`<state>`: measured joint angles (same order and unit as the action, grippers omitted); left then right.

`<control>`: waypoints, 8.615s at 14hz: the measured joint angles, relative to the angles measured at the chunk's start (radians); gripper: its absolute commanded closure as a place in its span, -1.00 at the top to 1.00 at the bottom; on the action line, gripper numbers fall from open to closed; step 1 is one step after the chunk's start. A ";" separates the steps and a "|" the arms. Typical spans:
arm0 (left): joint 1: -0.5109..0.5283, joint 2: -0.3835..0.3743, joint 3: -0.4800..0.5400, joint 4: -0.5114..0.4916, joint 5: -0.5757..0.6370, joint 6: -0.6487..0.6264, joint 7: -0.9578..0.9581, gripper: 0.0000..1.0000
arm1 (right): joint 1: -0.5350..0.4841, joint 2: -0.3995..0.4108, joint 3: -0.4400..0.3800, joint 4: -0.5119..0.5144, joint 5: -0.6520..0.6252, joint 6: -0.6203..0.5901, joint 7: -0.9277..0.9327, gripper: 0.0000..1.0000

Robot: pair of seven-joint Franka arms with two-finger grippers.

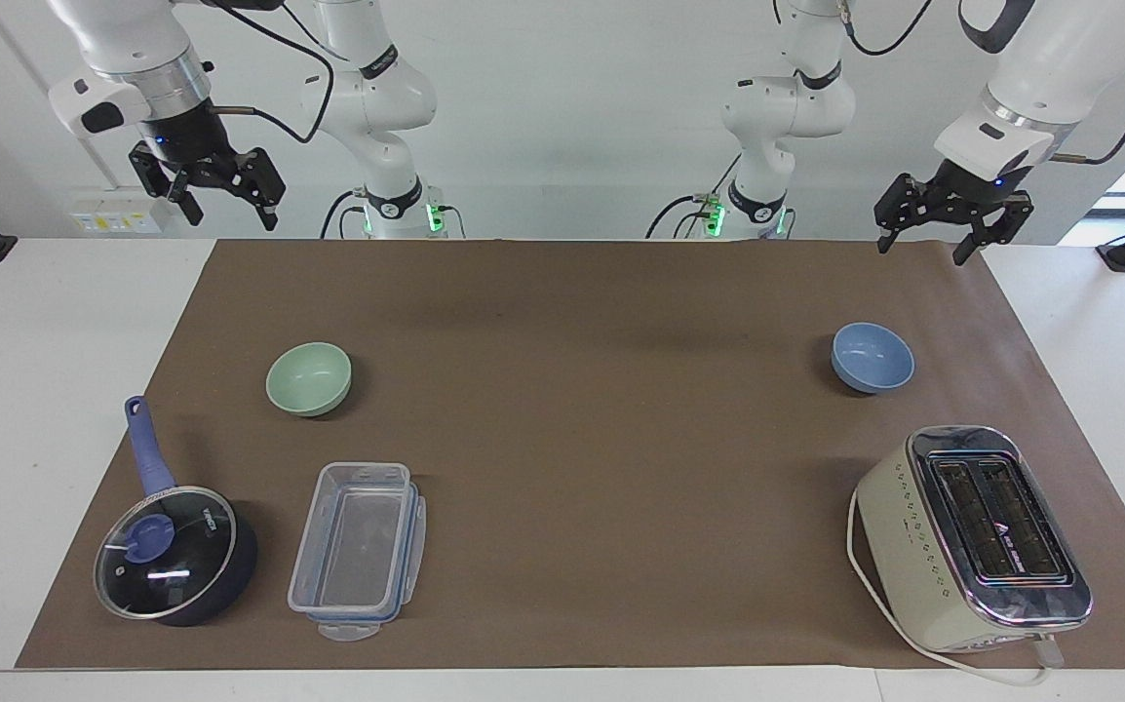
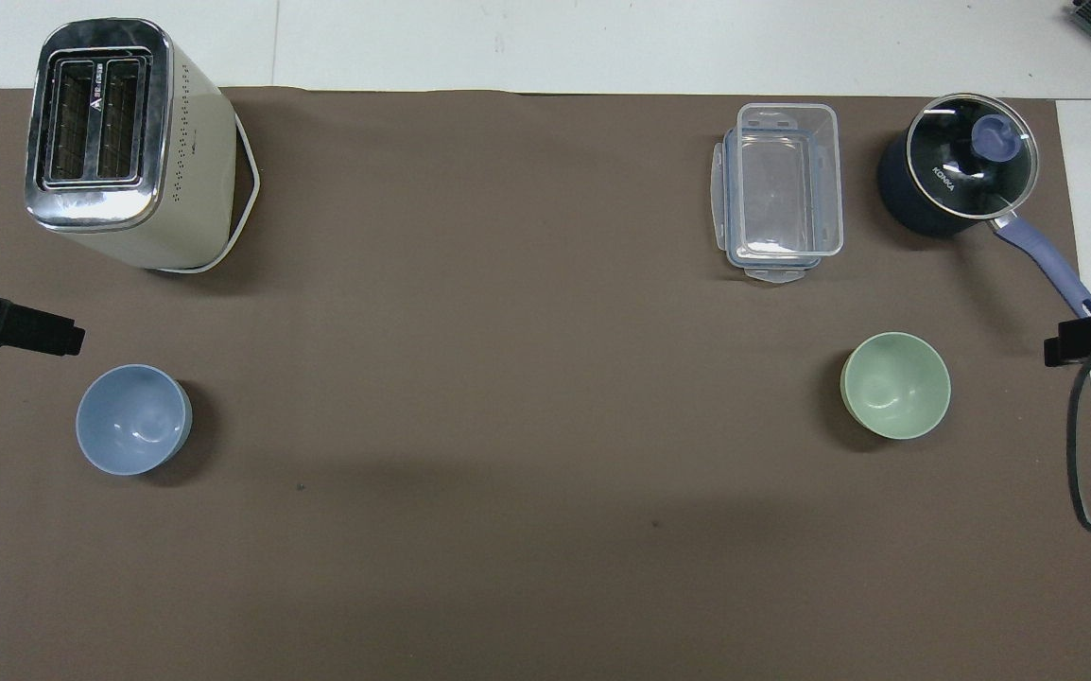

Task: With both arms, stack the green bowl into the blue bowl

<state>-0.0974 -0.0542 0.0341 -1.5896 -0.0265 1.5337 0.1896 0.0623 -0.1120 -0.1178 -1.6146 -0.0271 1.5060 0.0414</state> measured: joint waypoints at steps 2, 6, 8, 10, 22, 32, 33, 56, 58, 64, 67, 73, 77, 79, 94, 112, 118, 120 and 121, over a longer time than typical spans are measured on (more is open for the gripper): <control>0.000 0.000 0.000 0.000 0.000 0.000 0.000 1.00 | 0.000 0.000 0.000 0.000 0.000 0.000 0.000 1.00; 0.000 0.000 0.000 -0.001 0.000 0.000 0.000 1.00 | -0.001 0.000 0.000 0.000 0.000 0.000 0.000 1.00; 0.000 0.000 0.000 -0.001 0.000 0.000 0.000 1.00 | -0.001 0.000 0.000 0.000 0.000 0.000 0.000 1.00; 0.000 0.000 0.000 -0.001 0.000 0.001 0.000 1.00 | -0.001 0.000 0.000 0.000 0.000 0.000 0.000 1.00; 0.001 0.000 0.002 -0.001 -0.002 0.001 0.000 1.00 | -0.003 0.000 -0.001 -0.002 0.000 0.000 0.000 1.00; 0.012 0.000 0.007 -0.007 -0.025 0.001 0.000 1.00 | -0.003 0.000 -0.005 -0.002 0.000 -0.003 0.000 1.00; 0.012 0.000 0.007 -0.007 -0.026 0.001 0.000 1.00 | -0.003 0.000 -0.005 -0.002 0.000 -0.003 0.000 1.00; 0.385 0.039 0.017 -0.456 -0.238 0.364 0.603 1.00 | -0.003 0.000 -0.006 -0.002 0.000 -0.004 0.000 1.00; 0.419 0.068 0.017 -0.503 -0.257 0.430 0.661 1.00 | -0.004 0.000 -0.006 -0.002 0.000 -0.004 0.000 1.00; 0.427 0.162 0.004 -0.568 -0.320 0.605 0.675 0.89 | -0.004 0.000 -0.007 -0.002 0.000 -0.004 -0.001 1.00; 0.415 0.170 -0.001 -0.601 -0.340 0.648 0.673 0.54 | -0.004 0.000 -0.007 -0.002 0.000 -0.004 -0.001 1.00; 0.388 0.169 -0.005 -0.610 -0.346 0.667 0.625 -1.00 | -0.004 0.000 -0.007 -0.002 0.000 -0.004 -0.001 1.00; 0.388 0.169 -0.005 -0.613 -0.347 0.669 0.624 -1.00 | -0.004 0.000 -0.007 -0.002 0.000 -0.004 -0.001 1.00; 0.388 0.169 -0.004 -0.614 -0.347 0.670 0.624 -1.00 | -0.004 0.000 -0.007 -0.002 0.000 -0.004 -0.001 1.00; 0.049 -0.084 -0.019 -0.734 -0.339 0.730 0.316 -1.00 | -0.004 -0.005 -0.007 -0.005 0.000 -0.004 -0.001 1.00; -0.542 0.153 -0.027 -0.663 -0.189 1.028 -0.436 -1.00 | -0.005 -0.006 -0.008 -0.006 0.000 -0.004 -0.001 1.00; -0.552 0.185 -0.025 -0.663 -0.189 1.054 -0.436 -0.51 | -0.005 -0.006 -0.009 -0.006 0.000 -0.004 -0.001 1.00; -0.552 0.187 -0.025 -0.663 -0.188 1.054 -0.436 -0.04 | -0.005 -0.007 -0.009 -0.006 0.000 -0.004 -0.001 1.00; -0.552 0.187 -0.025 -0.662 -0.188 1.055 -0.436 0.34 | -0.005 -0.007 -0.009 -0.006 0.000 -0.004 -0.001 1.00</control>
<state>-0.6489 0.1330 0.0093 -2.2519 -0.2145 2.5888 -0.2466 0.0572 -0.1185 -0.1265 -1.6209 -0.0271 1.5017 0.0404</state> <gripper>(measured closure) 0.709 0.000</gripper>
